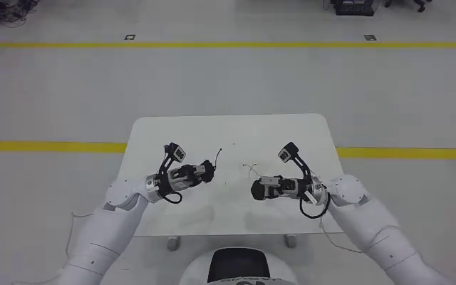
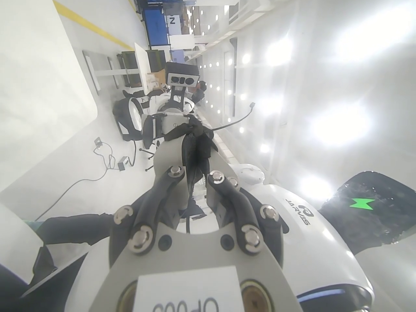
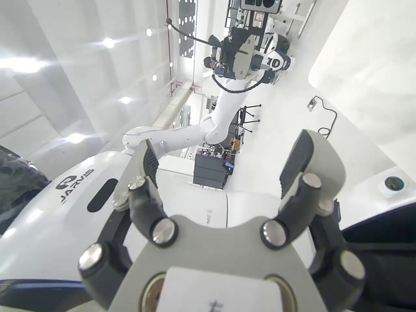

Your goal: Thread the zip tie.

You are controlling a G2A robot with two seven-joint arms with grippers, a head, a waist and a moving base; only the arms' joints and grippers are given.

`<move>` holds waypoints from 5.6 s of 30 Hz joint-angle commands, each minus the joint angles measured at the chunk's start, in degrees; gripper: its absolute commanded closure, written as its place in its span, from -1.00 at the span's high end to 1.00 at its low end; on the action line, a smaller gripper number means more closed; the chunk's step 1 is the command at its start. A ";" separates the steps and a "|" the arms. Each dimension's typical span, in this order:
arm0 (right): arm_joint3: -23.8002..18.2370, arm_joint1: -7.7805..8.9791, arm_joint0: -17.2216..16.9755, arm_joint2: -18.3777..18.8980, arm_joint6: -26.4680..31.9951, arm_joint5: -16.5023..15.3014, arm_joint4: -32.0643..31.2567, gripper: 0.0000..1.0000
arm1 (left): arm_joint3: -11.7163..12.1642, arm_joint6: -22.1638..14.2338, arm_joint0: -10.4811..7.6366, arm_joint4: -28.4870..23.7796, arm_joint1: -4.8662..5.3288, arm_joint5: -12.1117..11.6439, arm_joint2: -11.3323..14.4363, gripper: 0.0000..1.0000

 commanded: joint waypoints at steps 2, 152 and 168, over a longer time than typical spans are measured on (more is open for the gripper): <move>0.04 0.06 0.05 0.00 -0.33 0.00 -0.36 1.00 | -0.12 0.01 -0.05 0.40 0.03 -0.02 -0.01 -1.00; 24.57 -15.76 8.42 -7.15 15.49 4.44 28.26 -1.00 | 3.72 -0.30 -0.64 -13.91 -5.62 -4.73 10.58 -1.00; 25.03 -15.84 8.36 -6.69 15.49 4.42 28.24 -1.00 | 3.81 -0.06 -0.63 -14.25 -5.43 -5.04 10.45 -1.00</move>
